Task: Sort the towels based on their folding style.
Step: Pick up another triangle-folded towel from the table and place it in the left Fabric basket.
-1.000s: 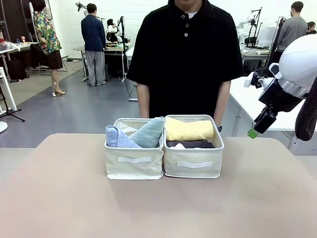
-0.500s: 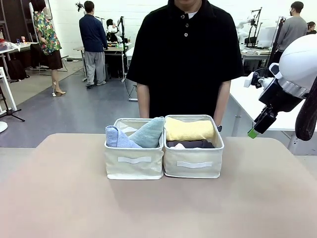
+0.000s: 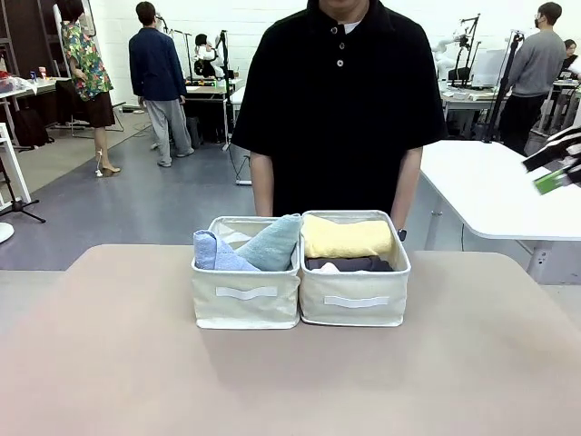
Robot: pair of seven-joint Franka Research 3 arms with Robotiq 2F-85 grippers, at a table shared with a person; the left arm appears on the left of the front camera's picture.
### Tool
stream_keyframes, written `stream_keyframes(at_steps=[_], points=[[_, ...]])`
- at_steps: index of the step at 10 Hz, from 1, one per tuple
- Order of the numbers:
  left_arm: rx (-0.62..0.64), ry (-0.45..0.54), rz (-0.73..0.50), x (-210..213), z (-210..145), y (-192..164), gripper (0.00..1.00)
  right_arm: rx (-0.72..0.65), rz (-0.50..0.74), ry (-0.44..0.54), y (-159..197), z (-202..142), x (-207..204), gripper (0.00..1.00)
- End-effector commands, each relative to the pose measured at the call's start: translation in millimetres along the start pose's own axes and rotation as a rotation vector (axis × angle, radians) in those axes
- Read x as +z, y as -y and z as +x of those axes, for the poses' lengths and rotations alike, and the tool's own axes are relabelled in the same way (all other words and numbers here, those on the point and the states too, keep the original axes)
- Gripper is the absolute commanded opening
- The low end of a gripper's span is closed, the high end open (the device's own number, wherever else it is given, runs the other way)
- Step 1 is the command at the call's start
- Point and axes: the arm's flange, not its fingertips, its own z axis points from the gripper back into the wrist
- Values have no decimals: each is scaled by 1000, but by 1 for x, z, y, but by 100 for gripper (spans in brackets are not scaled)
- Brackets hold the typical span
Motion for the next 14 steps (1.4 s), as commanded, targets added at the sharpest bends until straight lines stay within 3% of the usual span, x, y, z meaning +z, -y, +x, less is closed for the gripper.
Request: stream_keyframes(at_steps=[1, 3, 9, 10, 14], points=[[-4, -1, 0, 1, 1, 1, 100, 39, 143, 112, 41, -28, 15, 100], [-4, -1, 0, 1, 1, 1, 100, 76, 153, 150, 53, -53, 36, 100], [-4, -1, 0, 1, 1, 1, 100, -76, -15, 404, 55, -124, 115, 100], [-4, -1, 0, 1, 1, 1, 100, -42, 33, 312, 55, -113, 92, 100], [-4, -1, 0, 1, 1, 1, 100, -42, 33, 312, 55, -113, 92, 100]])
